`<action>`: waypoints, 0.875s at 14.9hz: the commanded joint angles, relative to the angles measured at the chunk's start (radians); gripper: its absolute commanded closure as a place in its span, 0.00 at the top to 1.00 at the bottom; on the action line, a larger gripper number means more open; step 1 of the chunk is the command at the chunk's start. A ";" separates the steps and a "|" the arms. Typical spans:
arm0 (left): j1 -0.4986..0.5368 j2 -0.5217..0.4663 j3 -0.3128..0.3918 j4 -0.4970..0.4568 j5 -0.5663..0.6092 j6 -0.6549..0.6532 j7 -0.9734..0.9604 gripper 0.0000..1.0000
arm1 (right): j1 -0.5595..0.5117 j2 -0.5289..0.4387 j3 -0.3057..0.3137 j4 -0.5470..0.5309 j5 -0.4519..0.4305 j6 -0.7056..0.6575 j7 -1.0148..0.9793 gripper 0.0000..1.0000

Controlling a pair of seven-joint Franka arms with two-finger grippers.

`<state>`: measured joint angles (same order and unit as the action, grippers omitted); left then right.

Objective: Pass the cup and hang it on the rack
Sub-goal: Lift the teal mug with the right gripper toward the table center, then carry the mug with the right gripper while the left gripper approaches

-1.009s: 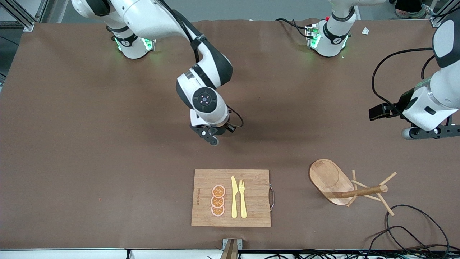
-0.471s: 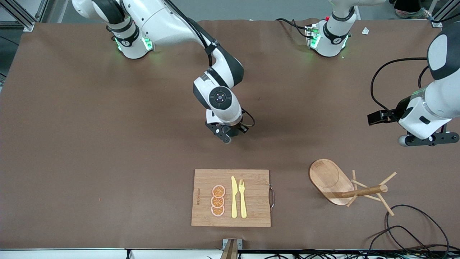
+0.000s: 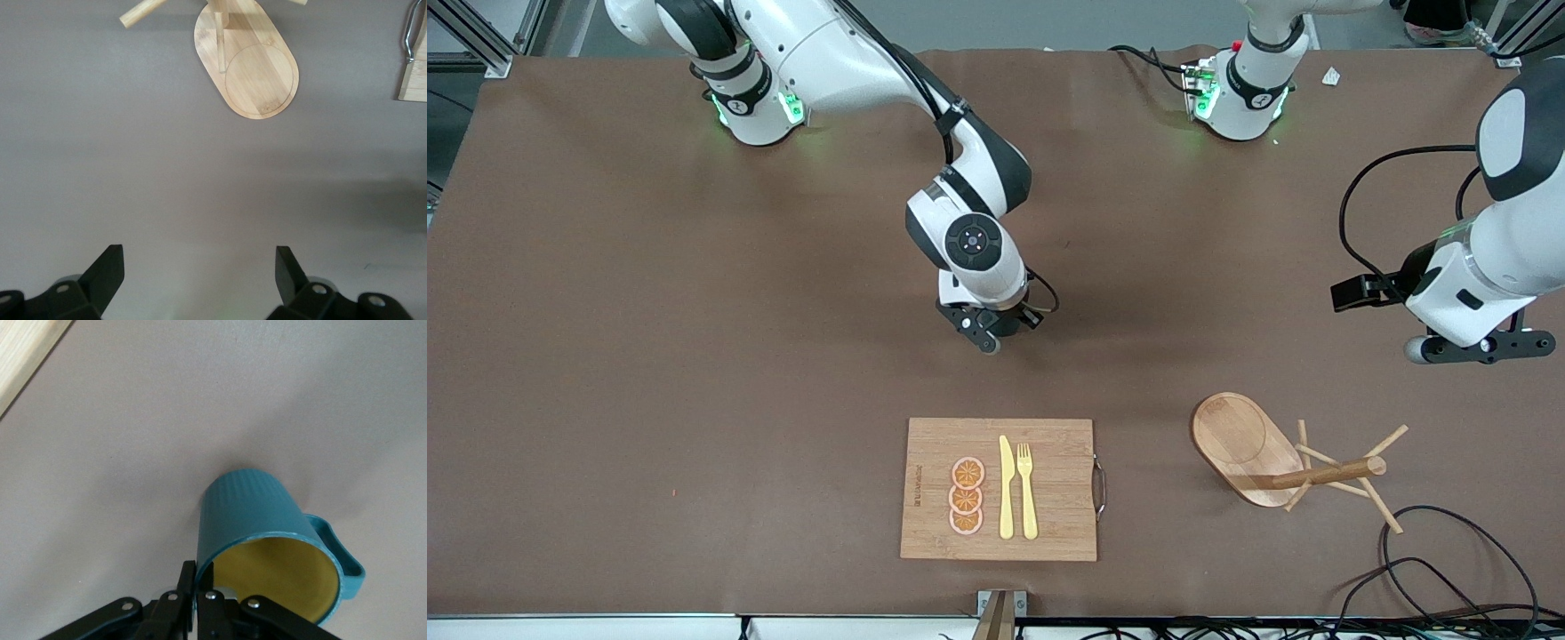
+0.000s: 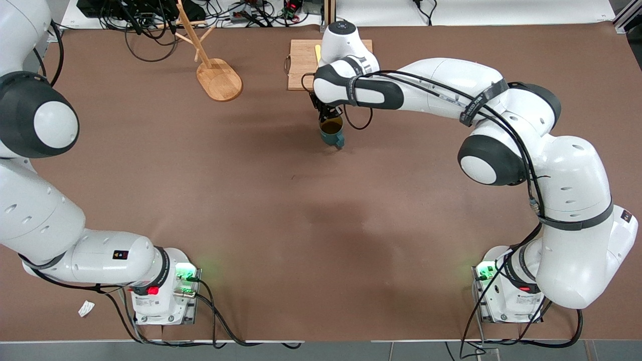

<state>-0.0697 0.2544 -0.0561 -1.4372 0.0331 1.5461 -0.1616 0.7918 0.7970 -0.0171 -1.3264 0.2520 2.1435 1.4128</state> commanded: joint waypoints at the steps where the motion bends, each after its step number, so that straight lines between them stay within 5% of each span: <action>1: -0.013 0.000 -0.007 0.017 0.018 0.015 -0.001 1.00 | 0.001 0.022 0.005 0.026 0.021 -0.004 0.014 0.01; 13: -0.025 -0.001 -0.018 0.012 0.019 0.066 0.001 1.00 | 0.001 0.021 0.014 0.033 0.020 -0.007 0.003 0.01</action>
<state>-0.0948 0.2544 -0.0710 -1.4352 0.0331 1.6108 -0.1616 0.7918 0.7975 -0.0123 -1.3248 0.2522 2.1430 1.4128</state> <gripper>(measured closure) 0.000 0.960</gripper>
